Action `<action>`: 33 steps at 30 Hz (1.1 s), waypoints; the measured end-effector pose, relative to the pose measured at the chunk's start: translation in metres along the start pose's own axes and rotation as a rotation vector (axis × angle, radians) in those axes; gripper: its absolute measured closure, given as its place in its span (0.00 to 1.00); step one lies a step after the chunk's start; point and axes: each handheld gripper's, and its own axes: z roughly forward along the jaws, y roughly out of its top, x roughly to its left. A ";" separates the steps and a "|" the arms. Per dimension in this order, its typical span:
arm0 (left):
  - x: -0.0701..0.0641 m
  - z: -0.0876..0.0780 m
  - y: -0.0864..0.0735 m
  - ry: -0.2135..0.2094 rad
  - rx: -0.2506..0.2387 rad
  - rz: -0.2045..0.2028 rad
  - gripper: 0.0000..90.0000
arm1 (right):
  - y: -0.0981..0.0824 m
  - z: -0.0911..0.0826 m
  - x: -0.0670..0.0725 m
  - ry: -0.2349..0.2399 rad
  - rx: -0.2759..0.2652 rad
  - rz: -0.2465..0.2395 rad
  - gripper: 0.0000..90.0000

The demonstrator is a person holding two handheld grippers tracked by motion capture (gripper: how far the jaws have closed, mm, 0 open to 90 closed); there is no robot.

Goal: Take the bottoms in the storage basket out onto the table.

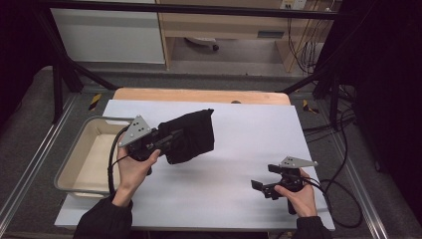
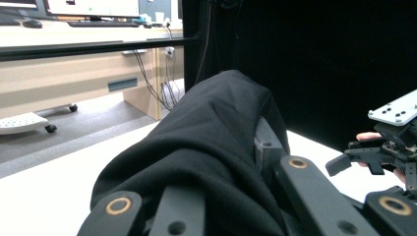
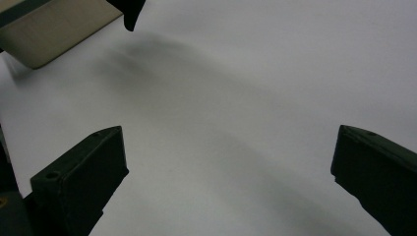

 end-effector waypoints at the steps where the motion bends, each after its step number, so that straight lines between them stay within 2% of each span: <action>1: -0.001 0.001 -0.001 -0.001 0.006 0.001 0.88 | 0.000 0.000 0.000 -0.001 0.001 -0.003 0.01; 16: -0.008 0.026 -0.017 -0.027 0.081 0.004 0.88 | 0.000 0.000 0.000 0.000 0.004 -0.002 0.01; 33: -0.010 0.042 -0.034 -0.036 0.140 -0.003 0.88 | 0.000 0.000 0.000 -0.001 0.002 -0.003 0.01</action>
